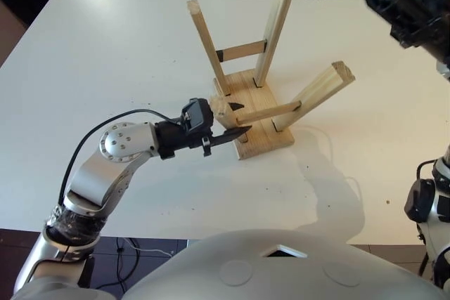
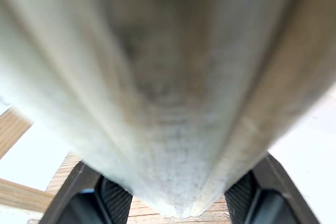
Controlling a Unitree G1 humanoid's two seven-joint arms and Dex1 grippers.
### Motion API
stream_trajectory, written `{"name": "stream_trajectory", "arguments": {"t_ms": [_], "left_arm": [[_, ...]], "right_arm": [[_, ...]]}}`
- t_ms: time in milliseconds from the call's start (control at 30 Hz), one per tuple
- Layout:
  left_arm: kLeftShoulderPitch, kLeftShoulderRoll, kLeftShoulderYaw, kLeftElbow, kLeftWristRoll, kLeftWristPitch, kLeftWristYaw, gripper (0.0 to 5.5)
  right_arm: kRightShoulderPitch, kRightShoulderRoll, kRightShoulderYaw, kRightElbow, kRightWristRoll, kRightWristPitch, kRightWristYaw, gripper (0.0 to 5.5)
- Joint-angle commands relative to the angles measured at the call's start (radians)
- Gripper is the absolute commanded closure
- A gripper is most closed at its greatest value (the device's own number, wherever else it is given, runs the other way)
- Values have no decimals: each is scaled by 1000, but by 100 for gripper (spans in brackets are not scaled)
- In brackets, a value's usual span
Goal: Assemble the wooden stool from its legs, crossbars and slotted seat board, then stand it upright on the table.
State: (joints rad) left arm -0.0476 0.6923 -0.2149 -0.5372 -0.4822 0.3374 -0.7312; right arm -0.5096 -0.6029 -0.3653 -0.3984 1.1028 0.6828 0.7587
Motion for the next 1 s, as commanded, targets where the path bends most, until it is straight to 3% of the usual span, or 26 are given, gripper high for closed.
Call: {"name": "stream_trajectory", "arguments": {"t_ms": [33, 233, 433, 700, 800, 867, 933, 1000], "left_arm": [[16, 13, -67, 96, 106, 142, 56, 346], [-19, -2, -104, 138, 115, 187, 94, 346], [-54, 5, -123, 162, 112, 207, 95, 346], [-82, 13, -120, 176, 102, 243, 87, 346], [-90, 7, -123, 175, 99, 256, 92, 346], [-92, 5, -127, 174, 101, 262, 94, 346], [-91, 8, -133, 180, 106, 264, 93, 346], [-90, 13, -141, 200, 118, 261, 90, 346]], "right_arm": [[25, 39, 72, -148, 45, 33, -130, 247], [150, 190, 329, -136, -203, -4, -356, 247], [303, 121, 695, 54, -627, -52, -354, 247], [334, 98, 854, 167, -917, -201, -349, 247], [340, 94, 877, 182, -985, -253, -335, 247], [348, 114, 830, 150, -944, -265, -317, 247], [333, 157, 728, 72, -809, -271, -289, 247], [245, 229, 534, -27, -526, -226, -293, 247]]}}
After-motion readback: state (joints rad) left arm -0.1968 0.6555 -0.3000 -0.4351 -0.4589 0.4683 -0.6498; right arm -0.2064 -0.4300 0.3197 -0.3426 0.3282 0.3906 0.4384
